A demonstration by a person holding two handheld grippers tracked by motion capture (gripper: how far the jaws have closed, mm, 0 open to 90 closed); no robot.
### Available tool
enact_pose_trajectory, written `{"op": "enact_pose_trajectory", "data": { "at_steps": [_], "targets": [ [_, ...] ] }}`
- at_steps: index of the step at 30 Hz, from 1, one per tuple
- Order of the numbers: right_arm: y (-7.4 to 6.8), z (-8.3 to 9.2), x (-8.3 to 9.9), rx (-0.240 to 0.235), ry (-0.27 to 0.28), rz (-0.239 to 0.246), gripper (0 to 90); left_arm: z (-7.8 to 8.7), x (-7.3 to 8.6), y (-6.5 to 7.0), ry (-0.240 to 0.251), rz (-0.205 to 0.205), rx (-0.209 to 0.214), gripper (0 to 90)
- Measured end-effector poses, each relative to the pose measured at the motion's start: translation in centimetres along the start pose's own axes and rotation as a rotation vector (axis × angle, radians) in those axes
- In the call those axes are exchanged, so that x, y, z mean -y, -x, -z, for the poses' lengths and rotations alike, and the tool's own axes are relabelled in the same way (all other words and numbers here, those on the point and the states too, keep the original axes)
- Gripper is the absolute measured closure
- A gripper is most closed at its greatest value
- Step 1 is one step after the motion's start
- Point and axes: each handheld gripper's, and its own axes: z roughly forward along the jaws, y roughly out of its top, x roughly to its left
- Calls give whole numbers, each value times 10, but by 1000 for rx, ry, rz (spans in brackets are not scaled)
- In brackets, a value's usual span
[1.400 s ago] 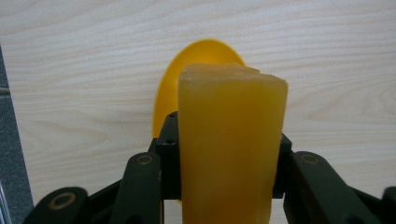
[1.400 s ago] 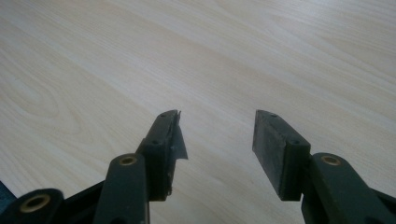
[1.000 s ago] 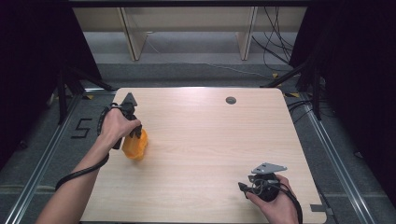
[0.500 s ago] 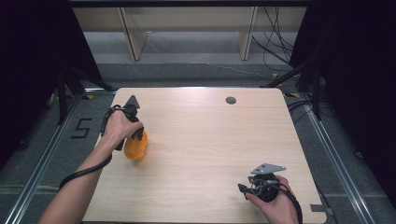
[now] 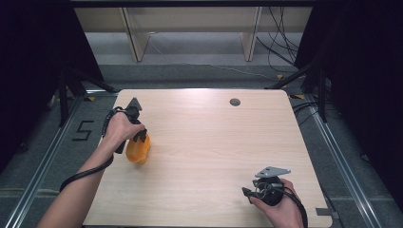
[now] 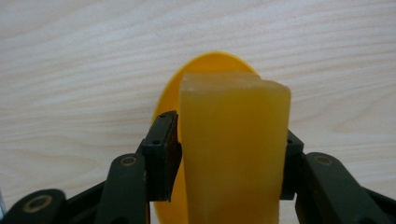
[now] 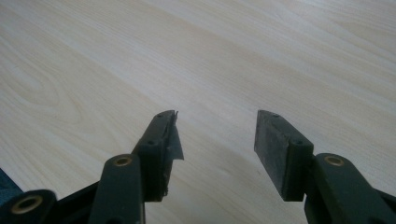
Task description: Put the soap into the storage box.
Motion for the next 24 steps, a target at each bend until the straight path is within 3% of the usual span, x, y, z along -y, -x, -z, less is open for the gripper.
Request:
{"op": "enact_pose_trajectory", "data": {
  "at_steps": [1,2,3,5,6,7,9,13,16,20,21,22,24],
  "targets": [
    [0,0,0,-3,-1,4,489,1,0,-2,-18,-30,0,495],
    [0,-1,0,-4,-4,4,487,-1,1,0,30,6,6,458],
    [0,-1,0,-4,-4,4,487,0,2,-1,51,-3,2,458],
    [0,-3,1,-1,16,-6,482,4,3,-5,47,-49,-15,434],
    [0,-2,1,2,-6,-2,481,6,3,-6,54,-64,-22,422],
    [-1,-1,0,10,-30,-6,479,7,5,-4,91,-44,-23,366],
    [0,-1,0,5,-24,-2,478,12,10,-5,137,-75,0,348],
    [0,-1,0,6,-25,0,477,19,16,-5,177,-85,3,378],
    [-4,0,1,2,-35,-54,475,28,26,-7,225,-81,13,361],
    [-3,0,1,4,-32,-50,475,41,41,-12,282,-99,14,346],
    [-3,0,1,4,-35,-50,475,47,51,-12,324,-77,16,346],
    [-3,0,1,4,-35,-50,475,47,51,-12,324,-77,16,345],
    [-5,1,1,1,-36,-62,475,52,62,-16,374,-124,1,340]
  ]
}}
